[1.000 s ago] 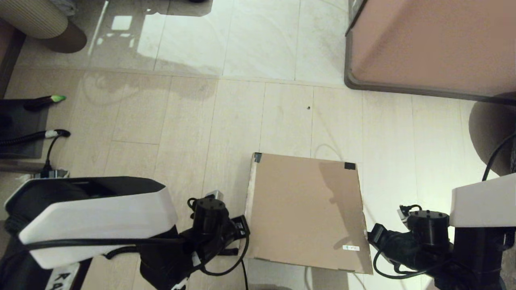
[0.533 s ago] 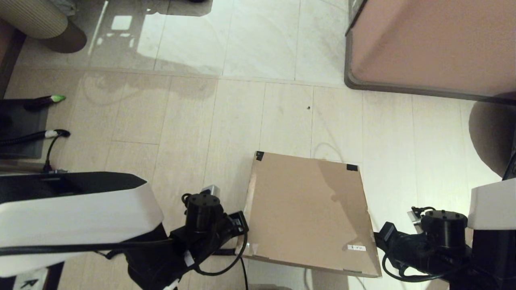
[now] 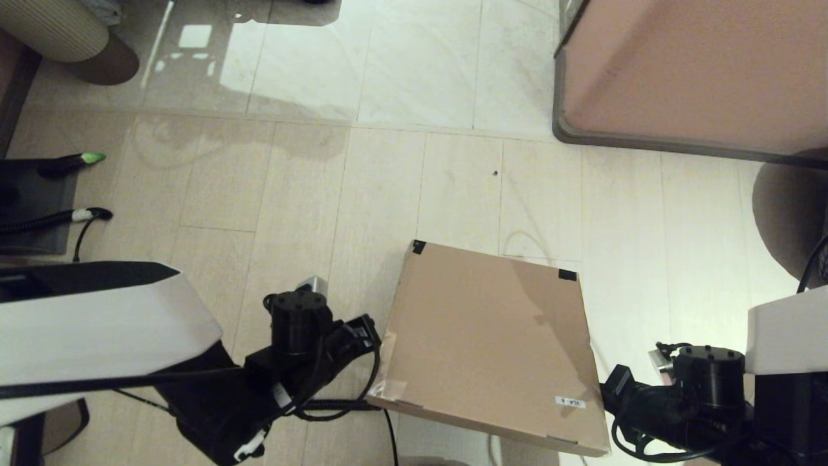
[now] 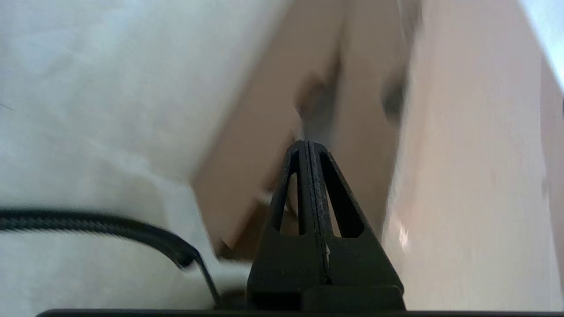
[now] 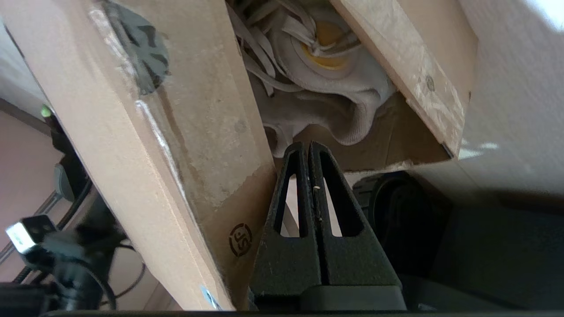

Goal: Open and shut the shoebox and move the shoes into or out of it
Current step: Open the shoe box

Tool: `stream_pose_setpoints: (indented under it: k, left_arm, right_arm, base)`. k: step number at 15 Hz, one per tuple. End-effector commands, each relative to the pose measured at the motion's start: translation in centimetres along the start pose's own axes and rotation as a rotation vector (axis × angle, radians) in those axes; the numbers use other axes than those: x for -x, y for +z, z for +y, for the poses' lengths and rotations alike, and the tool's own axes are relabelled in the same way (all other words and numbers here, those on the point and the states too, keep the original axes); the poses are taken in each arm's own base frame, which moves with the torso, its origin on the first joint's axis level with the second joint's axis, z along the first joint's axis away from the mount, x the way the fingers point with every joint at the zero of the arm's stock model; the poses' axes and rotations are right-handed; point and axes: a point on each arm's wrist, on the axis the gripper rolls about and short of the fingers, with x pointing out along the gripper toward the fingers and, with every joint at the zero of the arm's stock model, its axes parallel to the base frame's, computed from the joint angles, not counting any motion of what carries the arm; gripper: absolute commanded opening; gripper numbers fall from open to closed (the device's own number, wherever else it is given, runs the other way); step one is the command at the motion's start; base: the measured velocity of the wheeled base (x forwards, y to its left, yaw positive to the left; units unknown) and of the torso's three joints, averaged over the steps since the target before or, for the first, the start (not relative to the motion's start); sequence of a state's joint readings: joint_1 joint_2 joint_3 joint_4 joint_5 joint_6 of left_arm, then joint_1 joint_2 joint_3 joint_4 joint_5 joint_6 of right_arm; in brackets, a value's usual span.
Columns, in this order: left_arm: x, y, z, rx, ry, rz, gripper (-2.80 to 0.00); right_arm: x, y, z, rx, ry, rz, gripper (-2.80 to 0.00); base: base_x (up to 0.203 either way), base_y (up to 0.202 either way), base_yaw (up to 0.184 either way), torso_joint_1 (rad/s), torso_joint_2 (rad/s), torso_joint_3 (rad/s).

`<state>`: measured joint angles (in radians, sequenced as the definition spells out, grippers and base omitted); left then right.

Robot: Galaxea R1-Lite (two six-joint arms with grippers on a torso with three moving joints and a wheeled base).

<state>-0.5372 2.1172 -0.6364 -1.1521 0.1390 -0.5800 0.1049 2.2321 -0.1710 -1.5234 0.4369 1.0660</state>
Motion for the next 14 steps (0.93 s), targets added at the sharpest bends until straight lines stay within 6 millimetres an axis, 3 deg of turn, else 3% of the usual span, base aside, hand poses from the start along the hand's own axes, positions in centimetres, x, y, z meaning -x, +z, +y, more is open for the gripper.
stream_pose_setpoints:
  k: [1,5,14]
  left_arm:
    - [0.6,2.1,0.7,0.024,0.017,-0.067,-2.80]
    - [1.2,1.9,1.7,0.028,0.051,-0.054,-2.80]
    - [2.0,1.2,2.2,0.066,0.071,-0.026,-2.80]
  right_arm:
    - [0.2,0.0,-0.1,-0.012,-0.001,0.000,-2.80]
    - [0.8,-0.1,0.6,-0.017,0.031,0.014,-2.80]
    - [2.9,0.9,4.4,-0.075,0.212,0.013,-2.80]
  base:
    - [0.000,0.000,0.000,0.000,0.00,0.000]
    - [0.000,0.000,0.000,0.000,0.00,0.000]
    - [0.000,0.000,0.000,0.000,0.00,0.000]
